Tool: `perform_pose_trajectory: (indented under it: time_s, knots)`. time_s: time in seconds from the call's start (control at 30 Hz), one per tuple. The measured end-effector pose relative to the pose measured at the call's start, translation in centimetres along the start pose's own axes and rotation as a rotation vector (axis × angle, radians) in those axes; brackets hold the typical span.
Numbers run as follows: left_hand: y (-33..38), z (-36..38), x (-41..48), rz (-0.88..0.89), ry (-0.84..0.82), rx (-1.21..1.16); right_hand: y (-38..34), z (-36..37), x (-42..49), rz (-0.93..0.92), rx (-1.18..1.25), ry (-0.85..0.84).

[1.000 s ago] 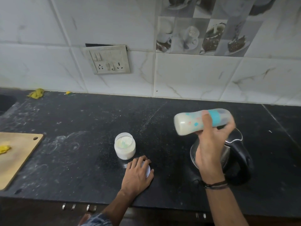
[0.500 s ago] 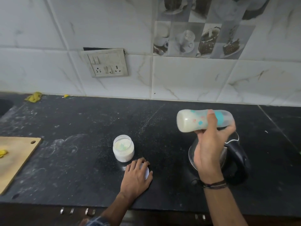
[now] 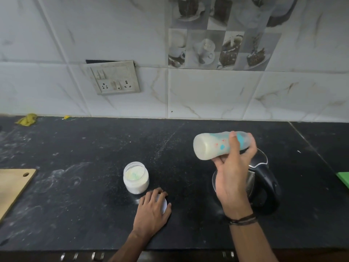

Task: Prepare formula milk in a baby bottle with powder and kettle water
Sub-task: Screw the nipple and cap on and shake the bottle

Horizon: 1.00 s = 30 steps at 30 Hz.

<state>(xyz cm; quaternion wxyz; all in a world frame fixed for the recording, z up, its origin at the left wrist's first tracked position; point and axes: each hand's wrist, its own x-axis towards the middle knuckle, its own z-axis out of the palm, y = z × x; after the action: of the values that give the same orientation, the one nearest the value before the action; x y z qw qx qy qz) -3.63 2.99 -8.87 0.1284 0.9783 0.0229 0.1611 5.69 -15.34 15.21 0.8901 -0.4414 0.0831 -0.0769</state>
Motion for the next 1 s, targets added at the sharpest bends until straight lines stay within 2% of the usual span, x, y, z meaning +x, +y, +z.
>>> perform_pose_trajectory:
  time_s: [0.1,0.17,0.27,0.37,0.43,0.5,0.63,0.73,0.77,0.87,1.0]
  knots:
    - [-0.2,-0.2,0.0,-0.003,0.007,-0.008,0.6,0.4,-1.0,0.119,-0.041,-0.18]
    - [-0.1,-0.1,0.0,-0.008,0.014,-0.011,0.6,0.5,-0.9,0.061,-0.057,-0.22]
    - [-0.1,0.3,0.1,0.001,0.019,-0.005,0.1,0.8,-0.6,-0.113,-0.08,-0.135]
    - [-0.3,0.4,0.1,-0.008,0.034,-0.02,0.2,0.9,-0.6,-0.208,-0.251,-0.196]
    - [-0.3,0.5,0.1,-0.008,0.032,-0.027,-0.1,0.7,-0.1,-0.273,-0.19,-0.122]
    - [-0.2,0.6,0.1,-0.006,0.035,-0.02,-0.5,0.6,0.7,-0.266,-0.059,-0.002]
    - [-0.3,0.4,0.1,-0.011,0.032,-0.021,0.3,0.5,0.4,-0.235,-0.21,-0.12]
    - [-0.1,0.2,0.1,-0.016,0.025,-0.017,0.1,0.1,0.7,-0.282,-0.065,0.035]
    - [0.0,0.1,0.1,-0.016,0.02,-0.018,0.1,0.2,0.7,-0.257,-0.061,0.036]
    - [-0.1,-0.1,0.0,-0.01,0.02,-0.03,0.7,0.1,0.0,-0.224,-0.234,-0.14]
    - [0.1,-0.3,0.1,-0.01,0.018,-0.026,0.5,0.0,0.4,-0.222,-0.057,0.021]
